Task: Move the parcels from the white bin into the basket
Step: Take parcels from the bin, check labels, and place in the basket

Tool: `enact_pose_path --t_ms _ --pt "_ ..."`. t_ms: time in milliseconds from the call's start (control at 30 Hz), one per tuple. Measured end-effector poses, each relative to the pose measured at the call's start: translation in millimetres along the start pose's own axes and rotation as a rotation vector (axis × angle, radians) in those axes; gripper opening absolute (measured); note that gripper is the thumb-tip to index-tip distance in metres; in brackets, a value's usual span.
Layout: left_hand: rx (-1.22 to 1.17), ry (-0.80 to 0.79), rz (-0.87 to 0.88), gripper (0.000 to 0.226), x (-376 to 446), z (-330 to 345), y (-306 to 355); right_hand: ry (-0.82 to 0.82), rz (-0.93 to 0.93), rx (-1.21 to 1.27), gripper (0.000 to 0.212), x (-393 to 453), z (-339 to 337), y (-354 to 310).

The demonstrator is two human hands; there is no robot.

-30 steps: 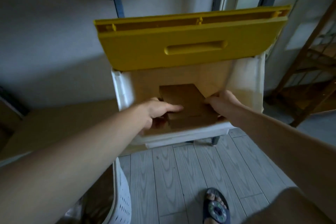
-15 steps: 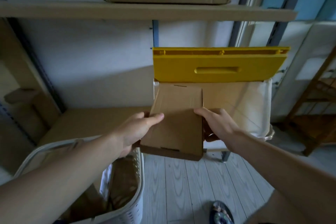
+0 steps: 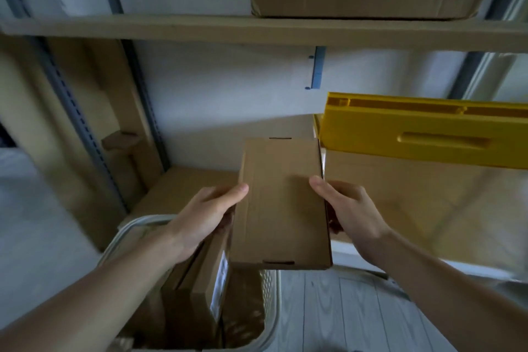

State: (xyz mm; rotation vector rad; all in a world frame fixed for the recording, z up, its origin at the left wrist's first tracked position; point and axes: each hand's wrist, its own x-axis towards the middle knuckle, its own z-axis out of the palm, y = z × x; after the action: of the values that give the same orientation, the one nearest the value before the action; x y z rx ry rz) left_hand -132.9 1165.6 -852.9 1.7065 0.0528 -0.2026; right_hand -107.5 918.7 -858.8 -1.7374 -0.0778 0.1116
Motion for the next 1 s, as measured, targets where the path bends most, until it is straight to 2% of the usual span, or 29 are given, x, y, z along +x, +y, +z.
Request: enact_pose_path --t_ms 167,233,300,433,533,633,733,833,1000 --pt "-0.081 0.048 -0.039 0.051 3.2 -21.9 -7.0 -0.006 -0.11 0.007 0.059 28.1 26.6 3.7" --pt "-0.112 0.086 -0.04 0.041 5.0 -27.9 -13.5 -0.022 -0.146 0.012 0.049 36.5 37.9 4.5" --pt "-0.133 0.158 -0.042 0.039 6.9 -35.9 -17.2 -0.051 -0.149 0.07 0.036 44.9 44.3 6.8" --pt "-0.275 0.224 -0.058 0.039 6.9 -49.0 -19.5 -0.122 -0.149 0.103 0.041 59.2 49.6 9.2" --pt "-0.421 0.25 0.029 0.038 6.4 -51.3 -18.4 -0.222 -0.15 0.171 0.039 63.0 55.9 14.3" --pt "-0.267 0.314 0.125 0.025 7.1 -51.1 -20.9 -0.183 -0.171 0.16 0.022 60.4 66.6 11.8" --pt "-0.107 0.309 0.218 0.024 8.2 -47.1 -21.6 -0.106 -0.241 0.081 0.031 63.0 67.7 12.4" --pt "-0.049 0.306 0.275 0.022 5.5 -42.8 -19.9 -0.087 -0.252 0.104 0.029 63.6 64.1 10.9" --pt "-0.03 0.324 0.249 0.038 4.2 -44.5 -19.3 -0.084 -0.29 0.047 0.024 56.5 62.4 12.5"
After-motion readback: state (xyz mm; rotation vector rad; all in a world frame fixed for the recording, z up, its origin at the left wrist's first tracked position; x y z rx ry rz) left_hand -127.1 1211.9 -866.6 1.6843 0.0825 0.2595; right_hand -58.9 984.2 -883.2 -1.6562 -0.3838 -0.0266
